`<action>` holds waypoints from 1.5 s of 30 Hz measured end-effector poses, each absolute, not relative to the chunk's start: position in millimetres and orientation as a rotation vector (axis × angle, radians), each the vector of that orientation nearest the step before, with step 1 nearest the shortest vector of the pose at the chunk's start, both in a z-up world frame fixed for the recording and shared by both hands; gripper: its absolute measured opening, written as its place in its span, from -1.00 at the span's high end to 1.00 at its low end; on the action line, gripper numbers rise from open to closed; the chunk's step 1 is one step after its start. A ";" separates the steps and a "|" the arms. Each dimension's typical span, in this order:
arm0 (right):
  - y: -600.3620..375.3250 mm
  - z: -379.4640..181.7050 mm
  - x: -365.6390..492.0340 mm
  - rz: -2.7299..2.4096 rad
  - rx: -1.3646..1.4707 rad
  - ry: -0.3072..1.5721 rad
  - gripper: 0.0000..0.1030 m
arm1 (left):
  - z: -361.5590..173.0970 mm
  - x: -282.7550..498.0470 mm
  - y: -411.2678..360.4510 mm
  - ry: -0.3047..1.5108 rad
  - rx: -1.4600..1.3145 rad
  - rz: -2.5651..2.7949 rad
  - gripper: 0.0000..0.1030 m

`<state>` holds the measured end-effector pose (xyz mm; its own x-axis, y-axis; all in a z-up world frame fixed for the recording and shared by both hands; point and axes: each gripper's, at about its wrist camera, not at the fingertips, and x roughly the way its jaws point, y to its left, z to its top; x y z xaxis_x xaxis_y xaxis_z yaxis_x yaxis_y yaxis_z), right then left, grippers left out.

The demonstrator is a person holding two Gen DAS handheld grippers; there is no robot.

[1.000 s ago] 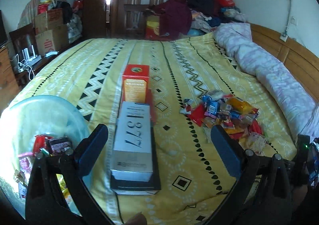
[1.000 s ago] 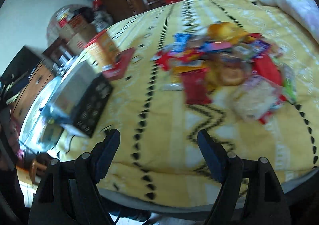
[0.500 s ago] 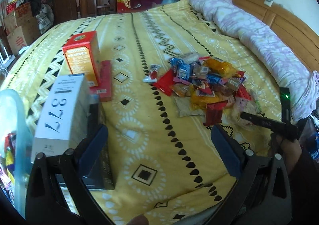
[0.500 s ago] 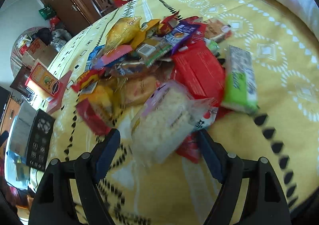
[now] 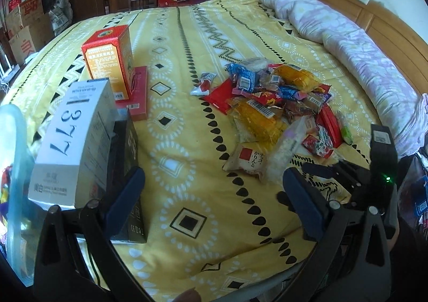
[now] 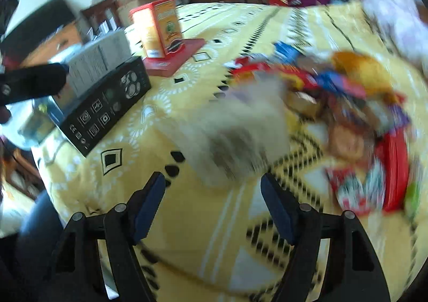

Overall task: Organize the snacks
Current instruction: 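Grasp the clear bag of white puffs with the right gripper, then grasp the white packet with a red square with the left gripper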

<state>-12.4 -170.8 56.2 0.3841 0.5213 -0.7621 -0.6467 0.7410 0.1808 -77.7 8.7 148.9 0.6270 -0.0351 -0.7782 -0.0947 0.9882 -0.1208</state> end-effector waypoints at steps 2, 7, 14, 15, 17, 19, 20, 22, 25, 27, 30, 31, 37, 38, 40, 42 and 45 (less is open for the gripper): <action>-184.5 51.2 -13.7 0.719 -0.116 0.938 -0.51 | 142.9 -77.4 10.2 0.911 -0.171 0.035 -1.00; -208.0 56.1 -5.3 0.708 -0.069 0.945 -0.64 | 131.1 -74.3 7.3 0.946 -0.213 0.016 -1.00; -185.9 68.0 23.0 0.802 -0.083 0.867 -0.98 | 122.2 -69.6 2.3 0.972 -0.216 0.000 -1.00; -180.4 65.1 29.0 0.804 -0.090 0.873 -0.98 | 121.2 -69.3 1.1 0.974 -0.216 -0.003 -1.00; -170.7 57.9 40.1 0.811 -0.087 0.890 -0.98 | 118.3 -68.9 -0.4 0.982 -0.220 -0.010 -1.00; -162.8 49.1 49.4 0.824 -0.088 0.915 -0.98 | 113.2 -67.1 -0.2 0.997 -0.238 -0.017 -1.00; -161.6 44.6 53.1 0.835 -0.075 0.929 -0.83 | 110.5 -65.6 0.3 1.006 -0.253 -0.024 -1.00; -165.4 37.4 60.8 0.836 -0.019 0.973 -0.61 | 103.0 -63.5 1.9 1.029 -0.290 -0.034 -1.00; -191.1 45.2 62.2 0.780 0.083 0.927 -0.58 | 98.4 -64.7 3.2 1.042 -0.306 -0.027 -1.00; -211.6 48.4 64.4 0.726 0.155 0.903 -0.58 | 98.0 -66.1 3.5 1.037 -0.303 -0.019 -1.00; -223.6 41.1 68.5 0.582 0.144 0.919 -0.58 | 98.9 -68.7 5.5 1.029 -0.306 -0.009 -1.00; -217.9 38.2 67.3 0.530 0.069 0.934 -0.58 | 99.1 -69.8 5.9 1.028 -0.302 -0.007 -1.00; -157.0 42.0 41.2 0.502 -0.321 0.906 -0.58 | 100.1 -71.7 7.5 1.023 -0.289 -0.010 -1.00; -149.9 37.9 41.3 0.492 -0.366 0.905 -0.58 | 99.6 -71.3 7.2 1.026 -0.291 -0.013 -1.00; -138.2 24.8 47.9 0.491 -0.387 0.958 -0.54 | 100.1 -73.0 6.1 1.024 -0.293 -0.015 -1.00; -131.3 16.1 50.0 0.494 -0.389 0.982 -0.51 | 100.9 -75.0 4.9 1.023 -0.292 -0.019 -1.00; -122.3 25.9 32.5 0.684 -0.287 1.011 -0.47 | 99.8 -77.3 5.9 1.024 -0.292 -0.014 -1.00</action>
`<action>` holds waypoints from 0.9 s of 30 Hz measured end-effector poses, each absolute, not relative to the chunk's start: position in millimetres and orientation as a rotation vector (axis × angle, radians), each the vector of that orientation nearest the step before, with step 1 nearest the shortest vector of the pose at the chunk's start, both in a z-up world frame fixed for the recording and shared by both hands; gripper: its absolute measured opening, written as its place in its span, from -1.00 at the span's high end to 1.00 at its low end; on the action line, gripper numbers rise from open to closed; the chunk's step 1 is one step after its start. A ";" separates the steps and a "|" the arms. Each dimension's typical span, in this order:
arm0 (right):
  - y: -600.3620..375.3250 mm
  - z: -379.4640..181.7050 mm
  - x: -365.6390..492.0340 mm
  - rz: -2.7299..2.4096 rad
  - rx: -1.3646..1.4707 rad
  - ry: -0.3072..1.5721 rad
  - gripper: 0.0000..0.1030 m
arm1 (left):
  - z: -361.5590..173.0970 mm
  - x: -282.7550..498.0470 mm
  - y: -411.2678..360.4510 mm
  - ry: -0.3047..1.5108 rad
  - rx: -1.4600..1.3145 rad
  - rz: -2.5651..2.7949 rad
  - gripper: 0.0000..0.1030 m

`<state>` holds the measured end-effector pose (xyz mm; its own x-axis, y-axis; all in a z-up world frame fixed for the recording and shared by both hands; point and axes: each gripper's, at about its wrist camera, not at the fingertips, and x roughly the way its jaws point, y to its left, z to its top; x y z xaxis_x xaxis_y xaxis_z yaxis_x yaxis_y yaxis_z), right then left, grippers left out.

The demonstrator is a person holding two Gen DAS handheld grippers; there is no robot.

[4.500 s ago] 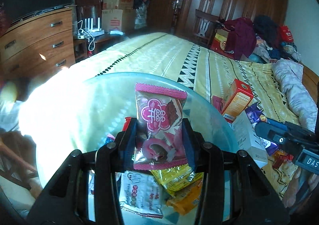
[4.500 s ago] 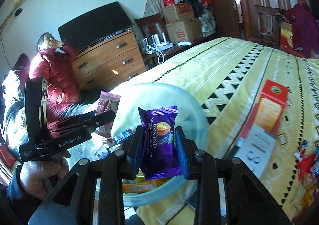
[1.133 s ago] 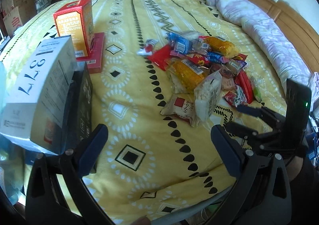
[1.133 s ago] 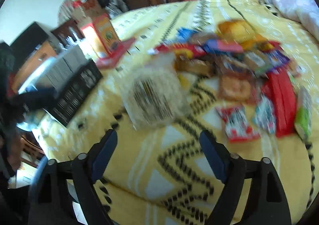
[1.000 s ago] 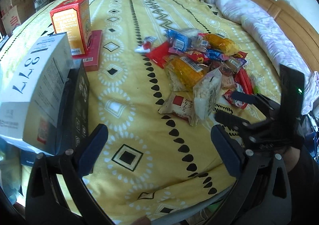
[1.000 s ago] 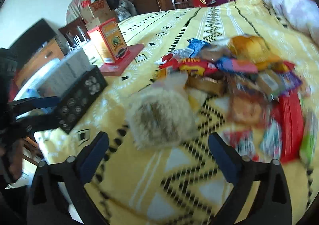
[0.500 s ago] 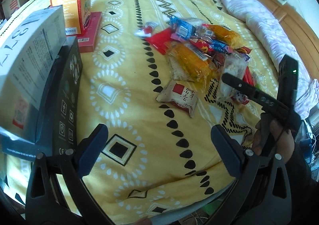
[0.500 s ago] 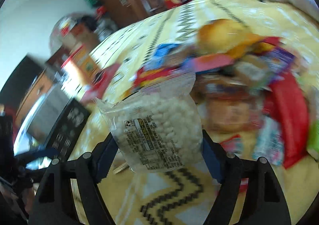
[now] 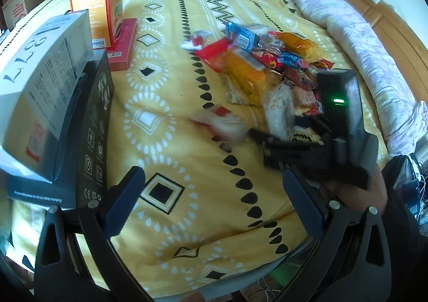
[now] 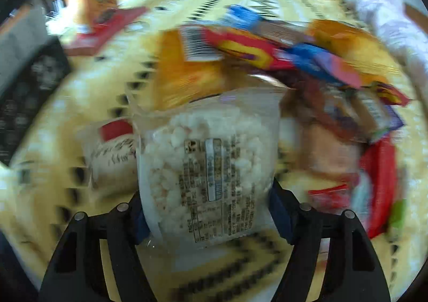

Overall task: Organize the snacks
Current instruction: 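Grasp the white packet with a red square with the left gripper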

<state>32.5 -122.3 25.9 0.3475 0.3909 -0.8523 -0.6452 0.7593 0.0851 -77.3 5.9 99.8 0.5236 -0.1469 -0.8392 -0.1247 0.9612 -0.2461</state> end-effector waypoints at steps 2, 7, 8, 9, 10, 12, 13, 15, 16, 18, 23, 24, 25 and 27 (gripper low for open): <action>-124.0 36.5 16.3 0.762 -0.220 1.016 -0.46 | 96.1 -76.3 8.1 1.032 -0.305 -0.009 -1.00; -171.3 46.3 6.8 0.699 -0.098 1.012 -0.46 | 83.5 -67.2 7.9 1.041 -0.339 -0.025 -1.00; -179.0 45.6 7.5 0.692 -0.090 1.018 -0.46 | 80.6 -63.4 8.3 1.045 -0.352 -0.029 -1.00; -186.9 45.1 6.4 0.687 -0.076 1.023 -0.46 | 77.5 -58.3 8.9 1.044 -0.367 -0.032 -1.00; -194.6 42.5 6.6 0.684 -0.060 1.029 -0.46 | 73.3 -52.3 9.7 1.042 -0.381 -0.032 -0.99; -203.0 39.6 6.7 0.684 -0.033 1.038 -0.46 | 63.2 -39.6 11.5 1.049 -0.412 -0.022 -0.98; -204.5 39.8 8.2 0.685 -0.019 1.037 -0.46 | 58.1 -33.8 11.5 1.056 -0.423 -0.016 -0.96; -205.0 39.0 9.4 0.690 -0.006 1.034 -0.46 | 49.4 -22.6 10.4 1.072 -0.427 -0.003 -0.78; -204.8 37.0 11.9 0.693 -0.001 1.036 -0.46 | 47.9 -19.7 9.0 1.074 -0.423 -0.003 -0.72; -208.0 35.1 11.7 0.699 0.011 1.040 -0.46 | 47.1 -14.1 3.7 1.066 -0.382 0.007 -0.64; -209.7 30.2 11.8 0.705 0.027 1.050 -0.47 | 30.1 -2.8 -4.5 1.090 -0.298 0.010 -0.48; -209.4 30.8 11.1 0.704 0.025 1.047 -0.47 | 30.1 -3.8 -5.5 1.077 -0.273 0.020 -0.33; -209.9 31.5 10.5 0.703 0.028 1.041 -0.47 | 31.2 -5.3 -6.1 1.067 -0.257 0.020 -0.19; -209.0 31.8 10.6 0.702 0.035 1.028 -0.46 | 35.2 -9.0 -5.0 1.053 -0.248 0.005 0.06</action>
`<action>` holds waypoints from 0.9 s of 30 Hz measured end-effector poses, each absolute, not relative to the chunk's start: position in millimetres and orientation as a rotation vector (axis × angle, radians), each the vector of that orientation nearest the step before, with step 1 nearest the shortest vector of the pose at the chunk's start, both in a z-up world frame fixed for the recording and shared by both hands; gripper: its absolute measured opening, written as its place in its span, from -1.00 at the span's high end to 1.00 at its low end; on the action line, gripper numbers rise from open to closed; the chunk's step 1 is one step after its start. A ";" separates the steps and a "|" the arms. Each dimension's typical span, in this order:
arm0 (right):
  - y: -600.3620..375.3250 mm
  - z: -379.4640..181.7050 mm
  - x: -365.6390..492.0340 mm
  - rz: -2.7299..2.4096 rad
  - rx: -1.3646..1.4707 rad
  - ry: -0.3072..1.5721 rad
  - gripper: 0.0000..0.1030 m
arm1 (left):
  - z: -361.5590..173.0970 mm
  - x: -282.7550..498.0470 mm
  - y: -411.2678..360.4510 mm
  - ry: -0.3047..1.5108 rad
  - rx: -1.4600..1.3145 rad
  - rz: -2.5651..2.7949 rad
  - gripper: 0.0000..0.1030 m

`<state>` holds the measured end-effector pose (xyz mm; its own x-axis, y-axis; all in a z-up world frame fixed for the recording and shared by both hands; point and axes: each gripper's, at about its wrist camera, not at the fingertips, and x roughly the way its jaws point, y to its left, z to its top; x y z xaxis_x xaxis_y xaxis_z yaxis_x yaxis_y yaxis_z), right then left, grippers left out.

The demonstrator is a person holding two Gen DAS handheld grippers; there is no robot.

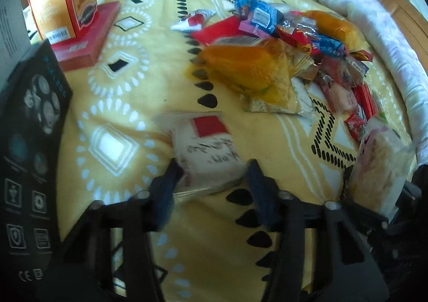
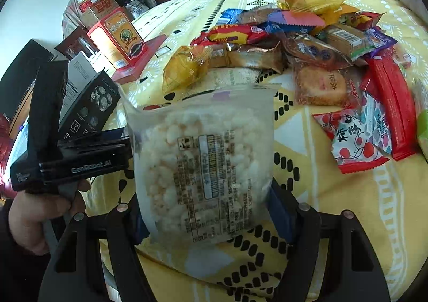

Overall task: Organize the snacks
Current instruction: 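Grasp the white packet with a red square with the left gripper, then carry both packets over the clear bowl and open both grippers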

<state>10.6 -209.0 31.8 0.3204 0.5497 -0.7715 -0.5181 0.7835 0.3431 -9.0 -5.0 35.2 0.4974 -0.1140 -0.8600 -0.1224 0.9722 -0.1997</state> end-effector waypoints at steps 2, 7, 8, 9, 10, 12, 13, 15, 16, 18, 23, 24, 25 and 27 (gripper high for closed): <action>-209.2 32.8 11.2 0.698 0.048 1.015 -0.45 | 42.3 -13.4 -4.5 1.027 -0.248 -0.015 0.06; -212.4 36.1 7.8 0.702 0.072 0.989 -0.45 | 71.0 -28.6 -3.5 0.949 -0.258 -0.053 0.06; -213.9 37.1 7.0 0.703 0.074 0.987 -0.45 | 78.3 -30.2 -3.2 0.933 -0.267 -0.061 0.06; -214.7 38.7 6.2 0.705 0.074 0.983 -0.45 | 86.3 -33.0 -3.6 0.917 -0.273 -0.069 0.06; -216.6 40.3 5.8 0.706 0.074 0.980 -0.45 | 94.0 -34.6 -5.0 0.901 -0.275 -0.078 0.06; -218.0 47.1 4.7 0.712 0.077 0.968 -0.45 | 114.8 -40.7 -8.9 0.861 -0.277 -0.102 0.06; -219.2 52.3 3.8 0.715 0.076 0.958 -0.45 | 125.0 -42.3 -9.8 0.840 -0.276 -0.113 0.06; -218.9 64.9 2.1 0.724 0.075 0.934 -0.45 | 147.7 -49.2 -8.3 0.790 -0.274 -0.130 0.06; -217.7 73.6 1.1 0.731 0.077 0.919 -0.45 | 159.4 -53.6 -5.9 0.764 -0.277 -0.133 0.06; -211.9 94.7 -2.1 0.749 0.064 0.881 -0.45 | 181.6 -63.6 4.8 0.714 -0.288 -0.122 0.06; -186.4 159.4 -11.1 0.819 0.010 0.763 -0.45 | 230.6 -94.3 55.4 0.604 -0.301 -0.031 0.06; -179.5 174.3 -12.1 0.837 0.005 0.740 -0.45 | 239.5 -102.5 67.3 0.586 -0.299 -0.002 0.06; -172.7 187.5 -12.9 0.852 0.000 0.721 -0.45 | 247.1 -109.4 76.6 0.566 -0.296 0.022 0.06; -157.3 212.8 -15.4 0.881 -0.019 0.679 -0.45 | 265.2 -128.6 101.8 0.518 -0.287 0.090 0.06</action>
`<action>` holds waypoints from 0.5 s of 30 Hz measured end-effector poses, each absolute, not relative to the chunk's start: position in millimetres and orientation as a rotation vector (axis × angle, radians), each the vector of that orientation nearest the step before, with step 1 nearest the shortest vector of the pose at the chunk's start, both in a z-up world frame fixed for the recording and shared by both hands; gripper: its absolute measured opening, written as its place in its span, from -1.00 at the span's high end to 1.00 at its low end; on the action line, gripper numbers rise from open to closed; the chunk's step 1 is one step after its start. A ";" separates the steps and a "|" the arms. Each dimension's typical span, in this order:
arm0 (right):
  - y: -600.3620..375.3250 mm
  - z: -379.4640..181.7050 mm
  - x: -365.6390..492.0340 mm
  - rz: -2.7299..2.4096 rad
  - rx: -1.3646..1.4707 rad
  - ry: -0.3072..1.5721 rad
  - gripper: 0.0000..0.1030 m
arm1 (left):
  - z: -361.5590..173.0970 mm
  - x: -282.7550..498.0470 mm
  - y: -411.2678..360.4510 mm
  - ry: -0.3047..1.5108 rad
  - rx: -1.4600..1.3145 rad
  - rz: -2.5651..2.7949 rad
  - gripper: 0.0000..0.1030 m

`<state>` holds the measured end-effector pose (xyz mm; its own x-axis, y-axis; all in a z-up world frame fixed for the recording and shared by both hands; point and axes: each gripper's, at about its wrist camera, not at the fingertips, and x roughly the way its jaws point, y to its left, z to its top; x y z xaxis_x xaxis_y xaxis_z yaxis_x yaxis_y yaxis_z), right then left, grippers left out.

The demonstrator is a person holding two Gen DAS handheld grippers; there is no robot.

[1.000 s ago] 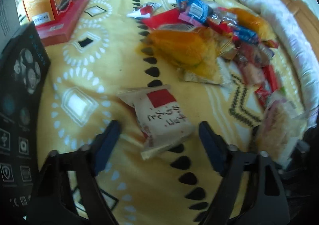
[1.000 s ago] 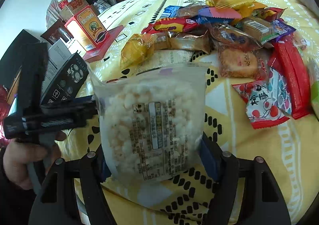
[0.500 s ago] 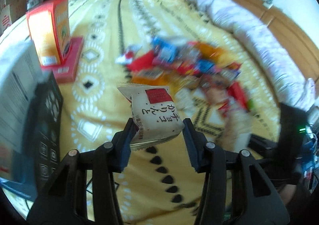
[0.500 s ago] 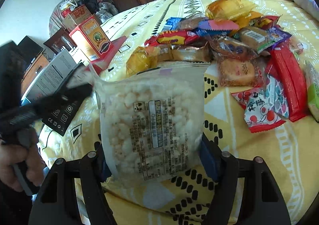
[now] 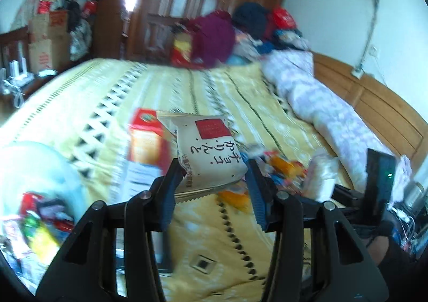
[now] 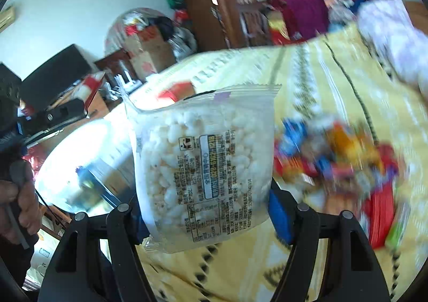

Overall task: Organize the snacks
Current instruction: 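Carry both packets over the clear bowl and open both grippers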

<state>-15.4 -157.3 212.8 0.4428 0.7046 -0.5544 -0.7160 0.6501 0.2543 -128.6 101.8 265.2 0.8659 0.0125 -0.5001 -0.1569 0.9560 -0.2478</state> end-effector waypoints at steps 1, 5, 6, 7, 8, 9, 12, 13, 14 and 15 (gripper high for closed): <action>-147.7 225.4 -18.4 0.899 -0.026 0.658 -0.45 | 273.8 -138.5 113.8 0.492 -0.283 0.125 0.06; -95.6 270.4 -31.0 0.995 -0.045 0.599 -0.45 | 300.0 -171.9 156.5 0.418 -0.255 0.246 0.06; -81.7 280.4 -34.0 1.024 -0.049 0.591 -0.45 | 305.2 -178.7 167.0 0.405 -0.249 0.274 0.06; -69.2 287.8 -36.6 1.048 -0.053 0.586 -0.45 | 311.9 -187.2 180.6 0.395 -0.243 0.306 0.06; -53.4 297.0 -39.8 1.081 -0.058 0.583 -0.45 | 315.7 -192.7 190.4 0.390 -0.234 0.333 0.06; -41.4 303.8 -42.3 1.105 -0.062 0.581 -0.45 | 319.6 -199.6 201.5 0.383 -0.224 0.364 0.06; -1.8 323.2 -53.6 1.164 -0.082 0.564 -0.45 | 324.2 -218.8 229.4 0.364 -0.227 0.441 0.06; 11.9 327.9 -59.1 1.189 -0.087 0.563 -0.45 | 323.6 -223.9 238.1 0.359 -0.229 0.468 0.05; 24.9 332.1 -62.6 1.212 -0.090 0.566 -0.45 | 321.3 -226.2 242.8 0.361 -0.235 0.486 0.05; 34.2 333.0 -67.3 1.233 -0.095 0.572 -0.45 | 317.8 -226.8 249.0 0.369 -0.243 0.503 0.05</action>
<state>-67.3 34.2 333.0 0.2110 0.8621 -0.4608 -0.9084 0.3470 0.2333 -226.8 249.0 317.8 0.8127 0.4231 -0.4005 -0.5093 0.8499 -0.1356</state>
